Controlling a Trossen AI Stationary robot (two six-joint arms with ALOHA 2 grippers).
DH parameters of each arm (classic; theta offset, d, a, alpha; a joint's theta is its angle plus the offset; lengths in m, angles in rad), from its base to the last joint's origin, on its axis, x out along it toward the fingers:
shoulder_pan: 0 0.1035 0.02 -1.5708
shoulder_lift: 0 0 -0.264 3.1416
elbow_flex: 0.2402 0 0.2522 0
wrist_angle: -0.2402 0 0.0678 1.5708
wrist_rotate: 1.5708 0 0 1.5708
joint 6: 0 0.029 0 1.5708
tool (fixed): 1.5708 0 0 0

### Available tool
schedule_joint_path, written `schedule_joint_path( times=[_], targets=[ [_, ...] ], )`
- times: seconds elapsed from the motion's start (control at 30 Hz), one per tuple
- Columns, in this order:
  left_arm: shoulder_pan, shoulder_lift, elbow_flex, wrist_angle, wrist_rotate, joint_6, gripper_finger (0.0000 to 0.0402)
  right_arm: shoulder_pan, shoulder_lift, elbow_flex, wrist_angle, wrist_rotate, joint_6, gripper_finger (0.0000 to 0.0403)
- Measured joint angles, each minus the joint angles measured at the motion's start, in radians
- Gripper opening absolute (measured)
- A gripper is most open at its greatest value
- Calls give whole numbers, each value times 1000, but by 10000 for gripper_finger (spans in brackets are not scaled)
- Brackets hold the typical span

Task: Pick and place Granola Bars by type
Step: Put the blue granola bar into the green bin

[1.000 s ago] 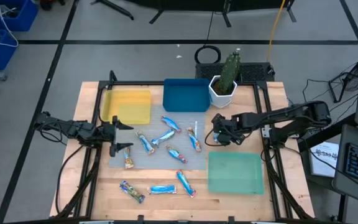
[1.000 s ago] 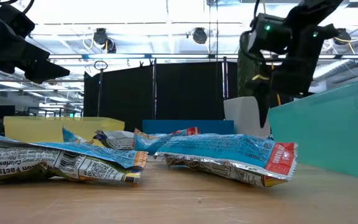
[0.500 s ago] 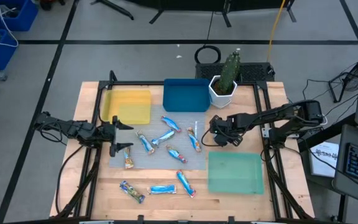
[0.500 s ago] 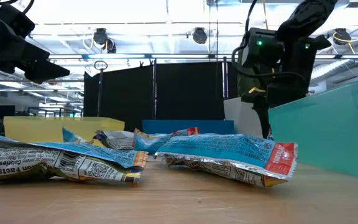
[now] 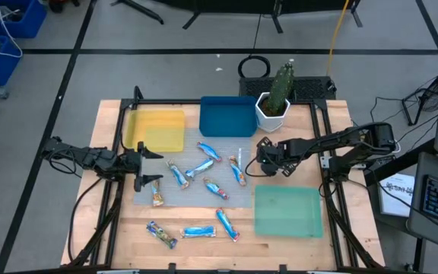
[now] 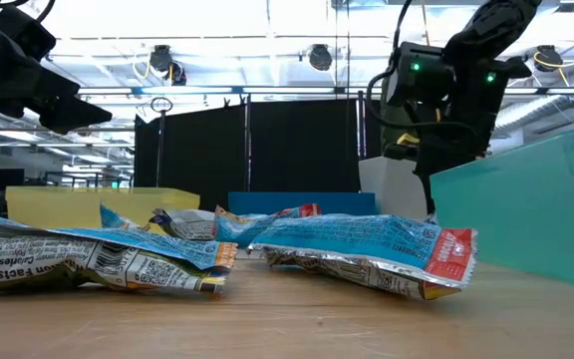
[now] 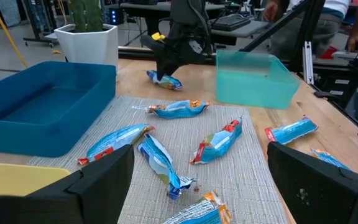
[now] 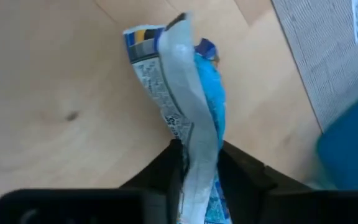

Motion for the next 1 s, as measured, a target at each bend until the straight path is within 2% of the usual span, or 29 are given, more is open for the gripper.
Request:
schedule_joint_path(
  times=[0.2, 0.53, 0.73, 1.0],
  targets=[
    [0, 0, 0, 0, 0, 0, 365, 20, -28, 1, -83, 5, 119, 10],
    [0, 0, 0, 0, 0, 0, 365, 103, -102, 100, -305, 34, 406, 5],
    [0, 0, 0, 0, 0, 0, 365, 135, -127, 258, -540, 57, 477, 3],
    [0, 0, 0, 0, 0, -1, 365, 210, -130, 543, -816, 57, 528, 1]
  ],
)
